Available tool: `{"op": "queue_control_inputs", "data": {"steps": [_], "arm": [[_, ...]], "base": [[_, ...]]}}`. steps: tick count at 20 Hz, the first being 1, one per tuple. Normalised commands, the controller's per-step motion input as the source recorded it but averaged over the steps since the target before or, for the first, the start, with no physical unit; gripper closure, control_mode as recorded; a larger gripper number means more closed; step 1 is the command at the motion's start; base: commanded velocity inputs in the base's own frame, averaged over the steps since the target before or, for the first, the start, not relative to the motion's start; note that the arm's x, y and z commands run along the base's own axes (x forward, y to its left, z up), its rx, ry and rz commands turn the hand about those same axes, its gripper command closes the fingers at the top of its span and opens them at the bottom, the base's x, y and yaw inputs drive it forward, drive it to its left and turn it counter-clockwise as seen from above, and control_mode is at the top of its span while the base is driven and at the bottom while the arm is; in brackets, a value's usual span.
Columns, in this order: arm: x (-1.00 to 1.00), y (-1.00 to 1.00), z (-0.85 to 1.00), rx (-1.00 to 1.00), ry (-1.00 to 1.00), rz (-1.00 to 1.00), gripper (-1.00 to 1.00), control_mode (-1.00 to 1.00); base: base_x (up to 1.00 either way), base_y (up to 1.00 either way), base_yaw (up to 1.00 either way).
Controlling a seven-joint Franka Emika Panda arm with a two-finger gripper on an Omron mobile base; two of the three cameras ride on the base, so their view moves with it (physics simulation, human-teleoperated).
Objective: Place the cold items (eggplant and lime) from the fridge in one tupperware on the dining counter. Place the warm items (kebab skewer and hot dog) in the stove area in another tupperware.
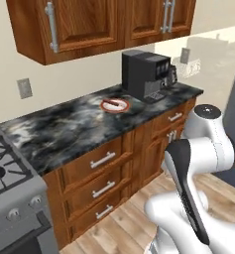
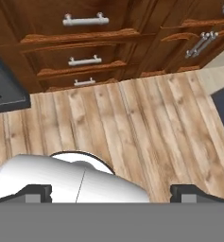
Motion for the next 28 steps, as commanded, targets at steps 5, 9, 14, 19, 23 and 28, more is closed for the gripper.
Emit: {"op": "queue_control_inputs", "data": {"steps": [5, 9, 14, 19, 23, 28], "arm": [[0.00, 0.00, 0.00, 0.00, 0.00, 0.00, -1.00, 1.00], [0.00, 0.00, 0.00, 0.00, 0.00, 0.00, -1.00, 1.00], [0.00, 0.00, 0.00, 0.00, 0.00, 0.00, -1.00, 1.00], [0.00, 0.00, 0.00, 0.00, 0.00, 0.00, -1.00, 1.00], [0.00, 0.00, 0.00, 0.00, 0.00, 0.00, -1.00, 1.00], [0.00, 0.00, 0.00, 0.00, 0.00, 0.00, -1.00, 1.00]], "base": [[0.91, -0.33, 0.31], [0.68, -0.29, 0.26], [0.33, -0.37, 0.21], [0.29, -0.45, 0.25], [0.52, -0.40, 0.25], [0.47, -0.39, 0.25]]}}
